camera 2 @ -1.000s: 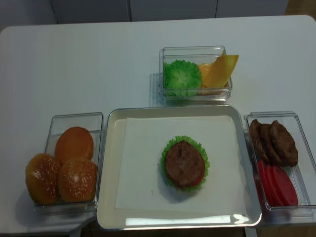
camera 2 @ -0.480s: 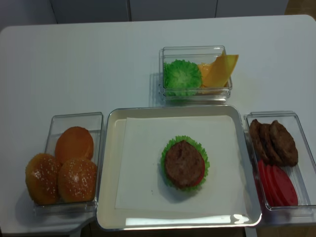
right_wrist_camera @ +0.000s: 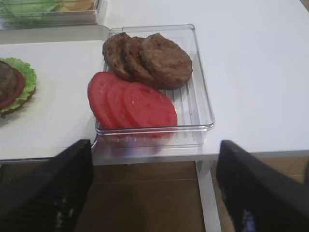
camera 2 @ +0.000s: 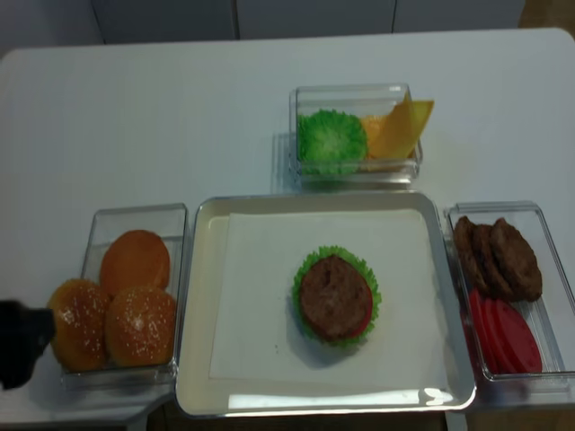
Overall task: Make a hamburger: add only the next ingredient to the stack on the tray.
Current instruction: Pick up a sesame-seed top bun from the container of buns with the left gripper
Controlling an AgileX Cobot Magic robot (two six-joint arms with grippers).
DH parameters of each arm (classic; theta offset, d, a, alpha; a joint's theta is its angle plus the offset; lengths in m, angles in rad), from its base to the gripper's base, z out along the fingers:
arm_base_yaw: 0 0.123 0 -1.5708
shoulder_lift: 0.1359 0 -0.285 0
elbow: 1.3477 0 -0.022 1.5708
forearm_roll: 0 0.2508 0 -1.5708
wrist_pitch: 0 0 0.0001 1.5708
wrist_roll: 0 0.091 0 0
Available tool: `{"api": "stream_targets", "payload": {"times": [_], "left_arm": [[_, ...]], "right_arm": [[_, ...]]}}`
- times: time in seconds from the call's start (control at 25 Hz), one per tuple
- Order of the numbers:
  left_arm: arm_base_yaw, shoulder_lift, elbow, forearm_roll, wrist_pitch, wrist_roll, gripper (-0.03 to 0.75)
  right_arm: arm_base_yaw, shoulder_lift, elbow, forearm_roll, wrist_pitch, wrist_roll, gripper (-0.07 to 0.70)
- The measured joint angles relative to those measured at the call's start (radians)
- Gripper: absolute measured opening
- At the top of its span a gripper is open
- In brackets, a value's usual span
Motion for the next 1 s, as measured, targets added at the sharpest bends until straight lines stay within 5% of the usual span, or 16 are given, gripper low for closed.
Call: {"api": "stream_targets", "payload": {"times": [0.44, 0.64, 1.0], "left_arm": [[0.051, 0.299, -0.096, -0.069, -0.047, 0.026, 0.486], [0.148, 0.345, -0.098, -0.187, -0.053, 0.183, 0.486], [0.189, 0.446, -0.098, -0.223, -0.062, 0.29, 0.486]], "right_arm": [[0.0, 0.0, 0.0, 0.0, 0.0, 0.0, 0.608], [0.0, 0.0, 0.0, -0.002, -0.002, 0.01, 0.608], [0.0, 0.0, 0.0, -0.003, -0.002, 0.01, 0.608]]}}
